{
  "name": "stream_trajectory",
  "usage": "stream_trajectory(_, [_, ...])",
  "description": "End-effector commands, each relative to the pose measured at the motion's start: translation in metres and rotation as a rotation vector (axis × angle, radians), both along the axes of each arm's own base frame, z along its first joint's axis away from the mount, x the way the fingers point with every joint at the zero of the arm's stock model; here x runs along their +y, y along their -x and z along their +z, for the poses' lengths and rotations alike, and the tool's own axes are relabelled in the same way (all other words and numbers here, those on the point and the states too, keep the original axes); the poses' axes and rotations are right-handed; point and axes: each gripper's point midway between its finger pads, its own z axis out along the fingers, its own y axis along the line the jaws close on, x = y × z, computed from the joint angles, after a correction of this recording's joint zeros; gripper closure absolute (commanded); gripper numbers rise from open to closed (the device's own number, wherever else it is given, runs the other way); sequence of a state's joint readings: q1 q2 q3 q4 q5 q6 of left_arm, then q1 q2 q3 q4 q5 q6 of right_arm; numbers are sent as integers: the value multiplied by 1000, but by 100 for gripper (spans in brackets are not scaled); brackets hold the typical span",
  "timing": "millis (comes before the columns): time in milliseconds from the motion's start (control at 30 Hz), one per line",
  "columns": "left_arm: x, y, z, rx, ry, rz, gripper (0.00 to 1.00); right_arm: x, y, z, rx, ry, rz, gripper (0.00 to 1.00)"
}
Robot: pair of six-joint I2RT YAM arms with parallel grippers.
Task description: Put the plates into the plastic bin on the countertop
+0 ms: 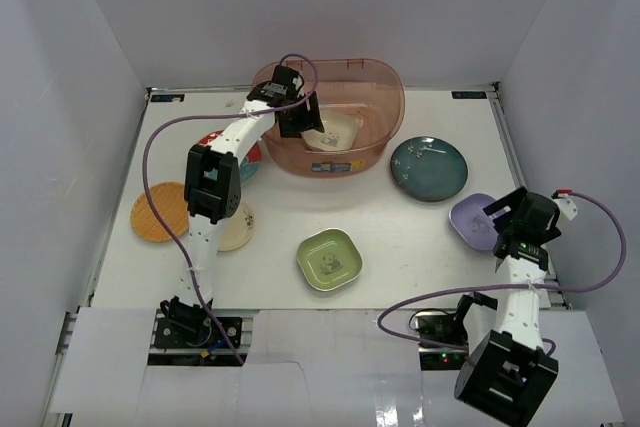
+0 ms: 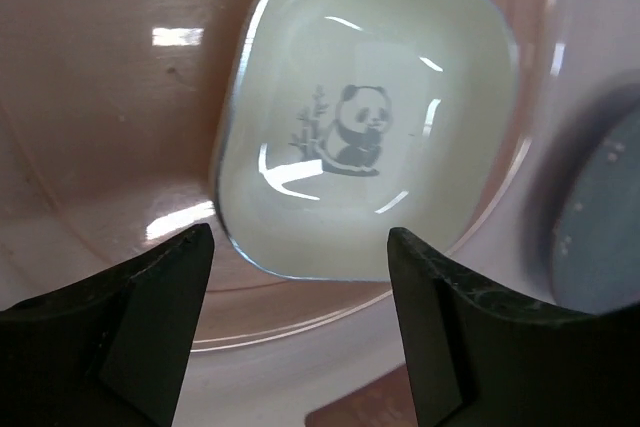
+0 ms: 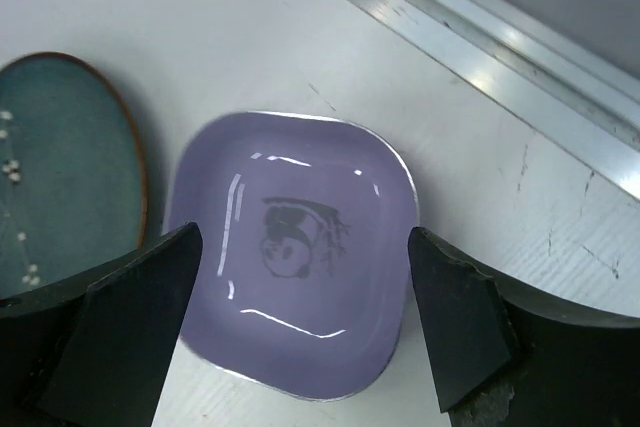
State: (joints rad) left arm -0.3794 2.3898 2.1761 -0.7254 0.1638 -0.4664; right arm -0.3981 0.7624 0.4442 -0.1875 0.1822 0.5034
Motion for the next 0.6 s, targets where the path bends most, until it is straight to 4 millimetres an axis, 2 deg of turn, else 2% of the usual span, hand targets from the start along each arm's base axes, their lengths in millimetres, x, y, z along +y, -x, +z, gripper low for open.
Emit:
stream_trajectory(0, [-23, 2, 126, -208, 192, -73, 19, -4, 6, -26, 46, -80, -55, 11])
stream_trajectory(33, [-26, 11, 165, -269, 240, -94, 18, -5, 7, -32, 52, -93, -66, 11])
stream_trajectory(67, [-34, 17, 189, -323, 276, -120, 18, -3, 7, -40, 71, -122, -62, 13])
stream_trajectory(133, [-35, 30, 214, -381, 281, -134, 18, -3, 8, -50, 75, -148, -82, 14])
stream_trajectory(167, [-31, 44, 249, -455, 291, -130, 19, -1, 9, -55, 82, -160, -81, 16])
stream_trajectory(200, [-30, 54, 258, -472, 296, -136, 20, -1, 8, -57, 83, -164, -77, 17])
stream_trajectory(233, [-27, 64, 240, -429, 281, -135, 21, 0, 7, -59, 73, -169, -80, 18])
stream_trajectory(267, [-28, 77, 239, -422, 283, -146, 25, 0, 8, -65, 83, -182, -85, 20])
stream_trajectory(300, [-22, 96, 253, -447, 286, -148, 27, 0, 8, -67, 86, -188, -90, 21])
stream_trajectory(333, [-17, 111, 213, -362, 247, -144, 28, 2, 8, -74, 93, -203, -87, 26])
stream_trajectory(367, [-17, 127, 201, -339, 232, -155, 30, 3, 8, -78, 98, -207, -87, 32])
stream_trajectory(400, [-7, 147, 209, -363, 222, -155, 31, 3, 10, -82, 107, -212, -92, 40])
stream_trajectory(433, [-2, 161, 193, -342, 194, -165, 32, 4, 12, -86, 116, -217, -95, 49])
stream_trajectory(467, [9, 184, 146, -245, 140, -165, 32, 6, 14, -90, 122, -231, -104, 72])
stream_trajectory(500, [21, 202, 148, -259, 130, -156, 33, 6, 15, -90, 117, -235, -106, 83])
stream_trajectory(533, [30, 214, 135, -234, 106, -149, 33, 7, 14, -88, 102, -238, -106, 90])
stream_trajectory(567, [43, 239, 98, -138, 62, -138, 33, 8, 12, -78, 54, -227, -101, 92])
